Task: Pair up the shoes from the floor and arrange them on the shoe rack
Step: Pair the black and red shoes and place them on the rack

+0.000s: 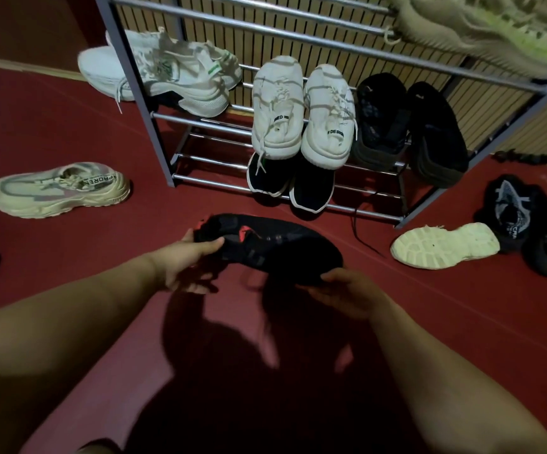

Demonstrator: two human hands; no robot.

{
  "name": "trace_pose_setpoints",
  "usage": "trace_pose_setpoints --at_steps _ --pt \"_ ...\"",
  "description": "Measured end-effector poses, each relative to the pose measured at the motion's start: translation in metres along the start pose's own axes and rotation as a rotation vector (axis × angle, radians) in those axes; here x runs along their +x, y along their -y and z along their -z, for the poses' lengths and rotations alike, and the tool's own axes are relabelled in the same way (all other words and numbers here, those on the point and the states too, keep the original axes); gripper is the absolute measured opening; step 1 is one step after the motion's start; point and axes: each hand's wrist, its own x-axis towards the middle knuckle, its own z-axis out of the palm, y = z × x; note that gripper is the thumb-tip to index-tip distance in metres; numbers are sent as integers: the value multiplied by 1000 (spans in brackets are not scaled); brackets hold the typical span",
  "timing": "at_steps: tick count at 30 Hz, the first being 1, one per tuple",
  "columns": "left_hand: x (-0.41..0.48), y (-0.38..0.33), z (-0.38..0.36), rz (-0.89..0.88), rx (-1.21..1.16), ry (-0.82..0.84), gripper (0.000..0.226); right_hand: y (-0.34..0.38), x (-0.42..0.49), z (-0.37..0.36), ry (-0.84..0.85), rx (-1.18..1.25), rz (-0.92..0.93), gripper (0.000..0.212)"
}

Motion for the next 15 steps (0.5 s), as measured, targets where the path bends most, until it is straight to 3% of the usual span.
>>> trace_pose_setpoints --at_steps 3,5,8,12,15 --pt "7 -2 -20 -99 -279 -14 88 -5 -1 3 79 29 -18 96" --pt "11 -1 -29 -159 -364 -59 100 -8 -1 5 116 -13 -9 89" --pt "17 -2 -31 -223 -540 -151 102 -8 -5 -3 126 -158 2 72" --pt "16 -5 -25 -268 -511 -257 98 -7 -6 -13 222 -292 -61 89" --pt "17 -3 -20 -267 -463 -182 96 -1 -4 -14 284 -274 -146 95"
